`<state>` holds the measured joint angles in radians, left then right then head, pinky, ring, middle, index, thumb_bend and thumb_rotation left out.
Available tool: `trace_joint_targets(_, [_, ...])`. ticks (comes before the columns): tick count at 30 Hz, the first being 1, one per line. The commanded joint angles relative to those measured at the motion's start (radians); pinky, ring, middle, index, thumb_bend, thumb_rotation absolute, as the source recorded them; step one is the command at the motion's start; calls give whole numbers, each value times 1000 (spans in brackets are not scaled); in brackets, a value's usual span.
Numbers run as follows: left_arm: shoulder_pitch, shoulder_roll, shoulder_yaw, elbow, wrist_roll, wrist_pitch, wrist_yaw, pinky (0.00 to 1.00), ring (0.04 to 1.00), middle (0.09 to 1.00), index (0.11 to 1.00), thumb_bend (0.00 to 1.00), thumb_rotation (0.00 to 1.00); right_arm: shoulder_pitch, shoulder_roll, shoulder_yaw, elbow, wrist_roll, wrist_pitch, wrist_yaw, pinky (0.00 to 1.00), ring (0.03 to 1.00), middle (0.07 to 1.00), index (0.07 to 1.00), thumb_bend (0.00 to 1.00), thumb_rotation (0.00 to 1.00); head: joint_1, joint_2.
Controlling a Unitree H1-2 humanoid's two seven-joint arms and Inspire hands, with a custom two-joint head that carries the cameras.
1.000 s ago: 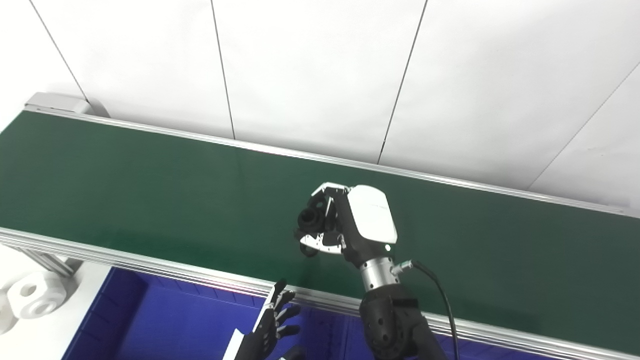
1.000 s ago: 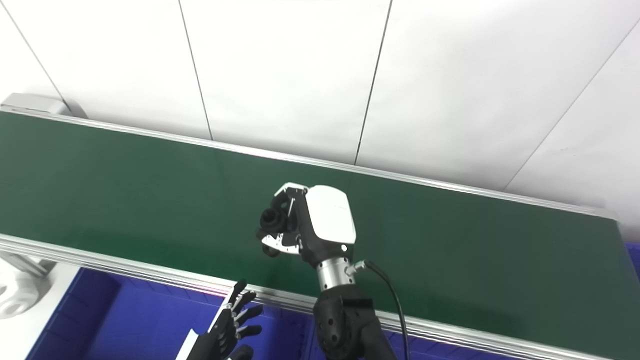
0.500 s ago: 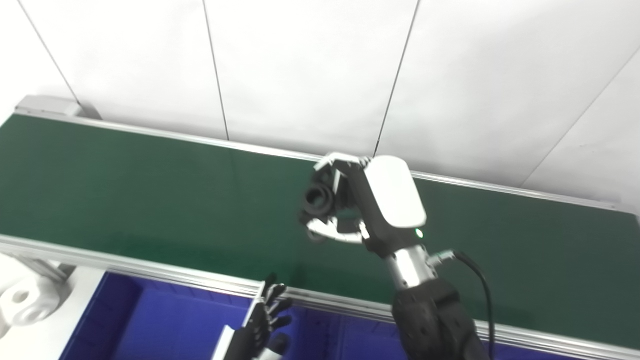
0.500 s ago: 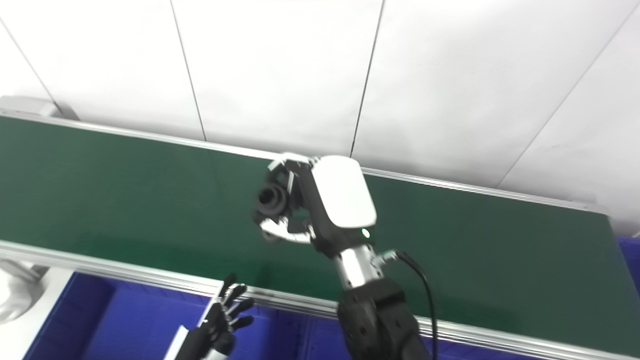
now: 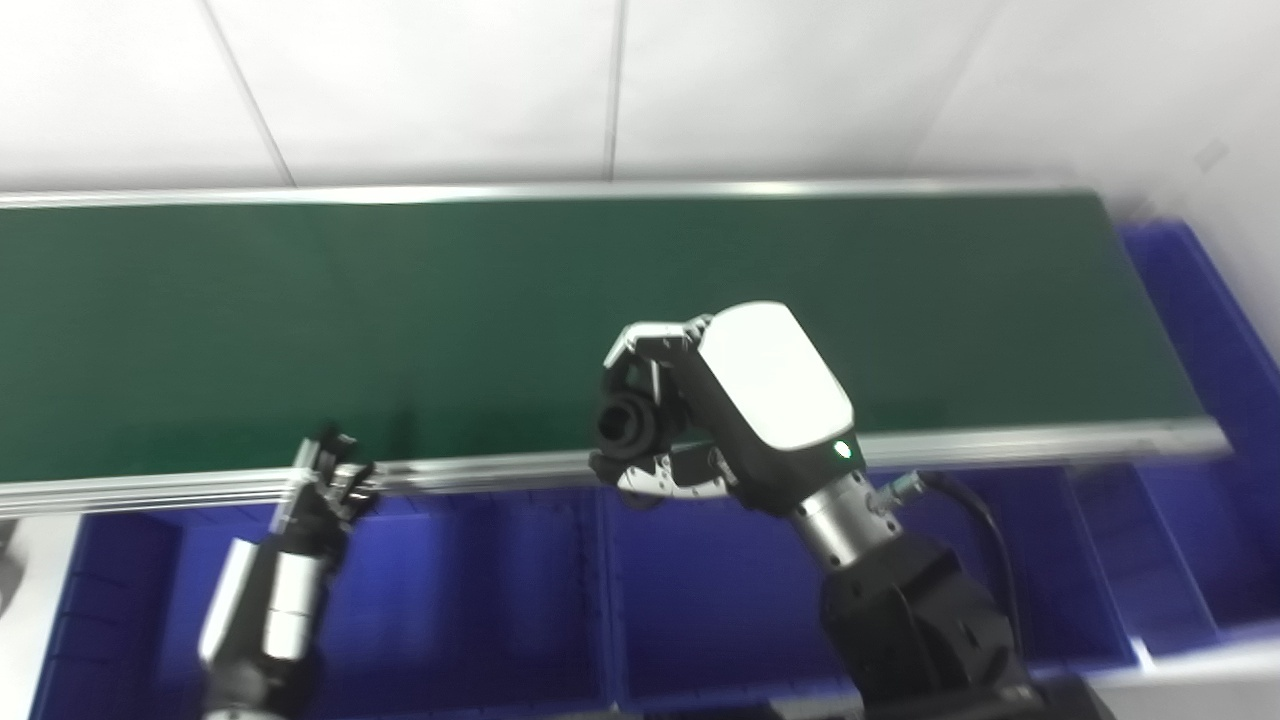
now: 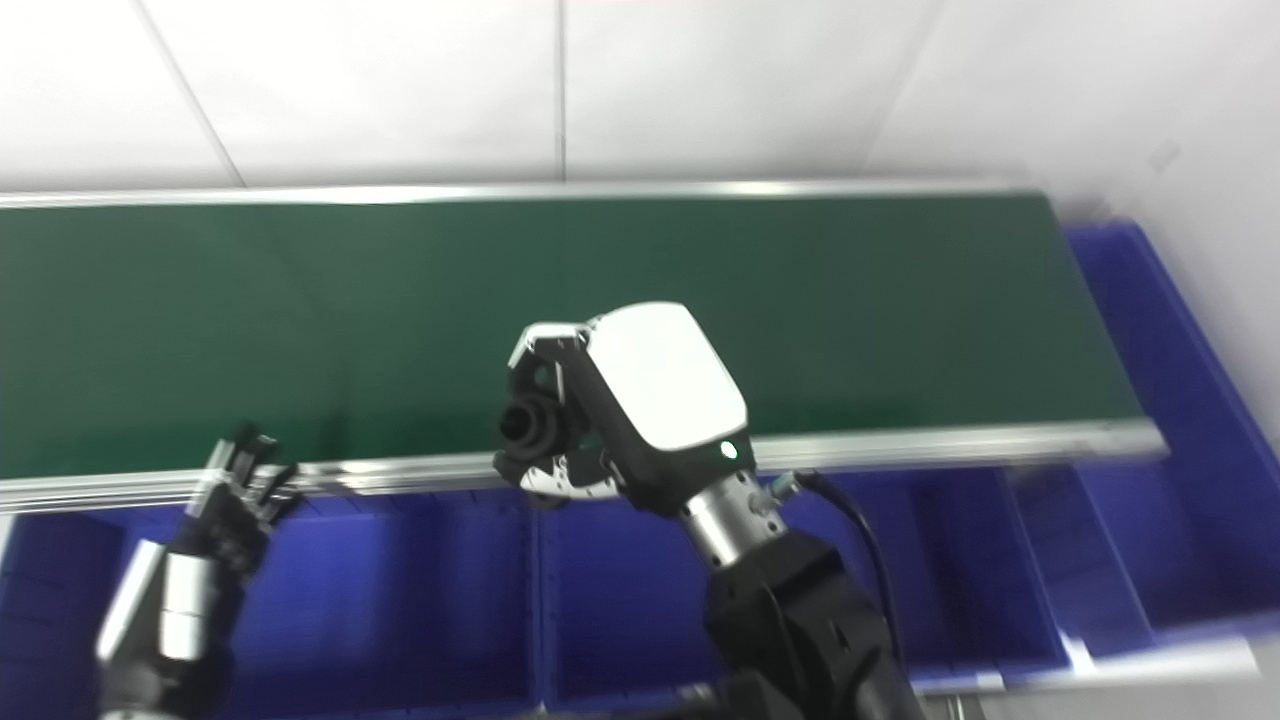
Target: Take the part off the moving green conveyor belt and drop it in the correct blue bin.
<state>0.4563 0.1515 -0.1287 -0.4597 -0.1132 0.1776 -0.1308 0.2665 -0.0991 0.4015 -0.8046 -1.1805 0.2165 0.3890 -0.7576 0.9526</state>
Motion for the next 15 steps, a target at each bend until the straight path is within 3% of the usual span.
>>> trace_joint_targets(1, [-25,15,26,-34,-24,37,-3,897,921,960,1000,836,925,25,31,-6,-35,-44,-49,10,121,179,269,485,506,134,-9,2])
trace_joint_targets(8, [-68,14,76,-36,-72,121,-5,880,911,944,1000,811,891,105,78,-40,-34,-173,-50,123,164,232,339,484,506,138,-40,16])
trace_joint_targets(15, [-76,7,84,-40,-81,140,-9,860,897,937,1000,809,871,111,139,-99,11,-353,-57,381,196,271,384,489,503,140,-36,17])
